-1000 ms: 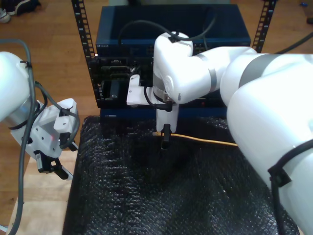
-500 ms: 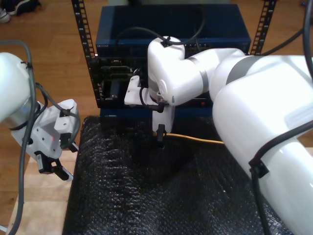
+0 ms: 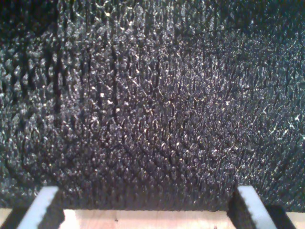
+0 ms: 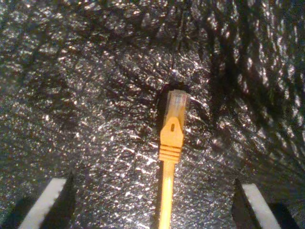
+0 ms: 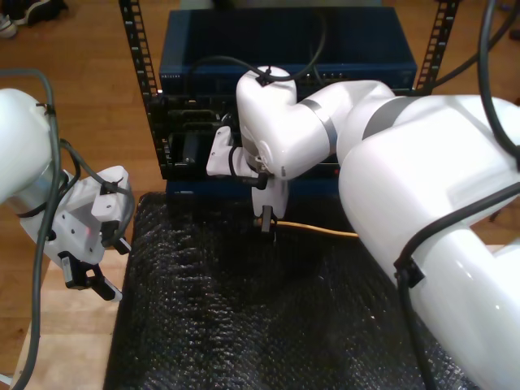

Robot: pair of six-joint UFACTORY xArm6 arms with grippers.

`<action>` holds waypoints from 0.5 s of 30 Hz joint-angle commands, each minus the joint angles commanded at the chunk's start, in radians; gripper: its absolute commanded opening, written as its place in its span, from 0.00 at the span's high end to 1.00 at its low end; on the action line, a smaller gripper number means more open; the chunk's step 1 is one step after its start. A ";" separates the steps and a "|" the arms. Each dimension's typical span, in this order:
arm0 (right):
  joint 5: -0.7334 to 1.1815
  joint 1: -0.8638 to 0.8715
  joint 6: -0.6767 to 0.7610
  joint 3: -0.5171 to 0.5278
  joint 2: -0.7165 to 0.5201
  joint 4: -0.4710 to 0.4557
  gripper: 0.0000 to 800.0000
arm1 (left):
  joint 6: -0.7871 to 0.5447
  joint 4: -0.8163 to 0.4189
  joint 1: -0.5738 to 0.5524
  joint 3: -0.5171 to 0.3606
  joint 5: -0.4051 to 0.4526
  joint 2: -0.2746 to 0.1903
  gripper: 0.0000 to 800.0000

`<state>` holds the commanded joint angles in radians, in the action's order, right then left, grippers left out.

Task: Grab the cable and plug it in

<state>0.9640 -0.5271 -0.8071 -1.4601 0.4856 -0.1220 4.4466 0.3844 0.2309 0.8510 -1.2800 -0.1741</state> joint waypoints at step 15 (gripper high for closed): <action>0.000 0.000 0.000 -0.034 0.032 -0.005 0.18 | 0.000 0.000 0.000 0.000 0.000 0.000 0.00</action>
<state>0.9640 -0.5271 -0.8071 -1.4939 0.5178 -0.1266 4.4466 0.3844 0.2309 0.8510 -1.2800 -0.1741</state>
